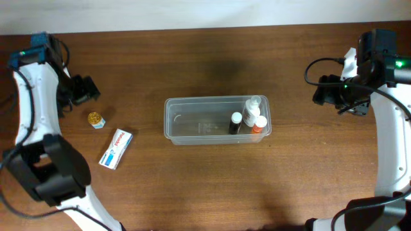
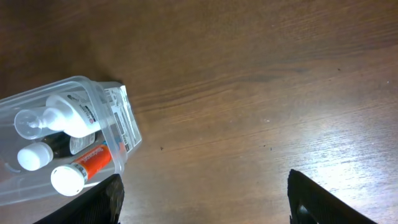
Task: Pack container
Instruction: 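Move the left gripper to the Tiger Balm jar and grasp it, then carry the Tiger Balm jar into the container center and release, then lower the left gripper onto the Panadol box and grasp it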
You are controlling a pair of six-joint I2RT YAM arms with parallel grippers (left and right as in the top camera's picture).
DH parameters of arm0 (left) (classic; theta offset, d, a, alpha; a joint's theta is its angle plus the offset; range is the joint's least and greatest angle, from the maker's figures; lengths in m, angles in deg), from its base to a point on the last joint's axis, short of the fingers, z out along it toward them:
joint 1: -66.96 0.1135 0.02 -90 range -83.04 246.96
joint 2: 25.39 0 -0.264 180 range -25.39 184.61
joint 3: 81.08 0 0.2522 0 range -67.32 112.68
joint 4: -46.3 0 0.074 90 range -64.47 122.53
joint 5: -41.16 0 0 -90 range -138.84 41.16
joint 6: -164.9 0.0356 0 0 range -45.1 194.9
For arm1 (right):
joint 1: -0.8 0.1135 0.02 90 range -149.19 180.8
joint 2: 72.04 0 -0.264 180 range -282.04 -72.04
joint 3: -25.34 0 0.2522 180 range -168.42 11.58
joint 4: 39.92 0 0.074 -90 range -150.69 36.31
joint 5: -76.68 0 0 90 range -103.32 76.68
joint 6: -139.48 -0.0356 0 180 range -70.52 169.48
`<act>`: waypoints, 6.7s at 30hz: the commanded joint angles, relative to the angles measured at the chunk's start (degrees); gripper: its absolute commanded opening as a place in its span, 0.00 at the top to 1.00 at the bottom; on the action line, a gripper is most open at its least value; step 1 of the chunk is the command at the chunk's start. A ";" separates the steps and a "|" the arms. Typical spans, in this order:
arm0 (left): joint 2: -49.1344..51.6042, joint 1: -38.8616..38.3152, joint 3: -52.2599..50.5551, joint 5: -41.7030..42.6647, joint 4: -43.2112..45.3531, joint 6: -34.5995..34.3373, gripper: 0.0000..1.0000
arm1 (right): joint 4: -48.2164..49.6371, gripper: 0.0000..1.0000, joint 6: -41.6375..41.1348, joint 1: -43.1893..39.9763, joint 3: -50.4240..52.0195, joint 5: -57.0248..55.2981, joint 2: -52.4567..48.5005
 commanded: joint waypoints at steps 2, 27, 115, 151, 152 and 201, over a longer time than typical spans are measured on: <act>4.98 -0.28 -3.82 2.19 1.88 -0.28 0.01 | 0.04 0.24 0.22 -0.11 0.52 0.55 -0.31; 12.46 -0.66 -4.57 0.44 4.92 -0.31 0.56 | -0.24 0.24 0.22 -0.11 0.52 0.55 -0.31; 12.37 -49.53 2.40 12.66 9.07 36.98 0.78 | -0.26 0.24 0.24 -0.11 0.52 -0.11 -0.31; -2.99 -43.04 15.47 0.00 2.75 26.77 0.15 | -0.26 0.23 0.90 -0.11 0.52 -0.11 -0.31; -4.59 -40.98 15.47 0.00 2.69 24.50 0.14 | -0.26 0.23 0.90 -0.11 0.52 -0.11 -0.31; -8.87 -11.52 -42.73 0.59 19.12 20.72 0.23 | 0.13 0.23 1.11 -0.11 0.52 -0.11 -0.39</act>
